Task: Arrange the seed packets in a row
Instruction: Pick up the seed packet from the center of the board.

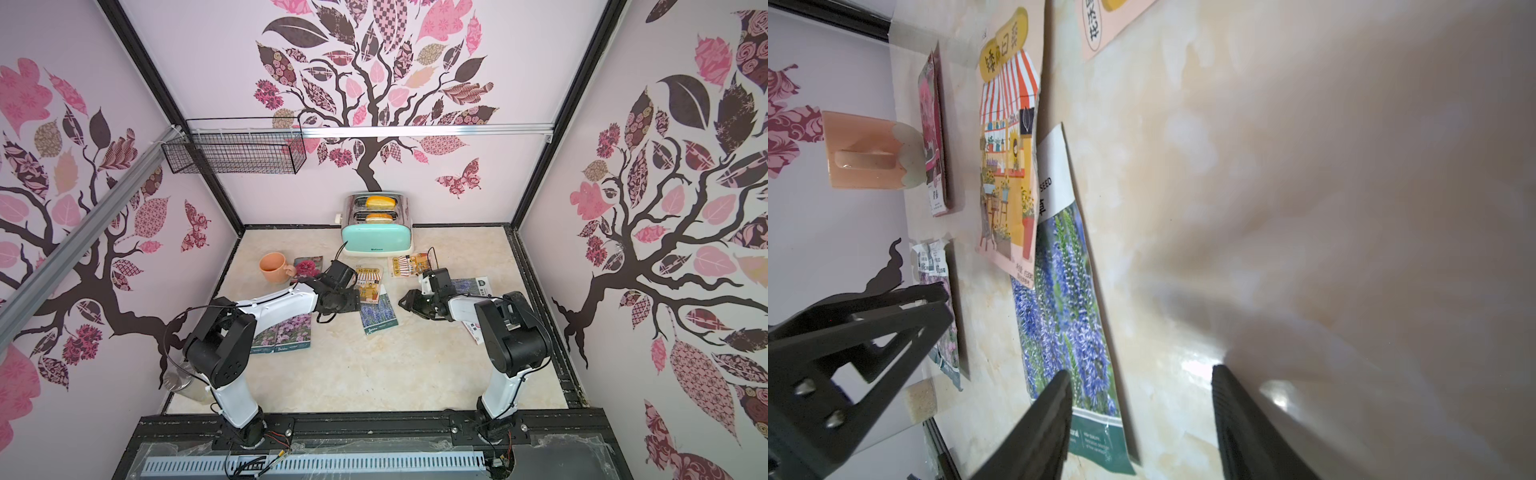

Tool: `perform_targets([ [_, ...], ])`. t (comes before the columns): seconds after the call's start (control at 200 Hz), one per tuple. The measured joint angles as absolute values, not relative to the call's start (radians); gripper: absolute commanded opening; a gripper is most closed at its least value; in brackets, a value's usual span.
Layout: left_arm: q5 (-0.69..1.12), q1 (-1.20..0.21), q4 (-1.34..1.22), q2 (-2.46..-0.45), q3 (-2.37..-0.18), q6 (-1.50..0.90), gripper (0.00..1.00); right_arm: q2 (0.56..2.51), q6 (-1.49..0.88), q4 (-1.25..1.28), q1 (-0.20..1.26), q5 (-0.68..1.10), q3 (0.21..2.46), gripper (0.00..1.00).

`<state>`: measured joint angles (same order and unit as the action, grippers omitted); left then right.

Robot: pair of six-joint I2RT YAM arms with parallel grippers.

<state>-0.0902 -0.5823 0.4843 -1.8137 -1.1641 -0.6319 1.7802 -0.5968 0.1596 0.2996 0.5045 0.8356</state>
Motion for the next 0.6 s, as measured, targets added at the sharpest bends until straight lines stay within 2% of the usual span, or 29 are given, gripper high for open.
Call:
perform_targets([
  [0.235,-0.069,-0.587,0.442,-1.898,-1.192,-0.651,0.75,1.842,-0.574,0.16,0.323,0.525,0.902,0.54],
  [0.445,-0.065,-0.607,0.405,-1.964,-1.265,-0.655,0.7,1.875,-0.577,0.213,0.404,0.539,0.912,0.51],
  [0.6,-0.058,-0.61,0.374,-2.012,-1.321,-0.656,0.68,1.888,-0.587,0.243,0.456,0.548,0.91,0.44],
])
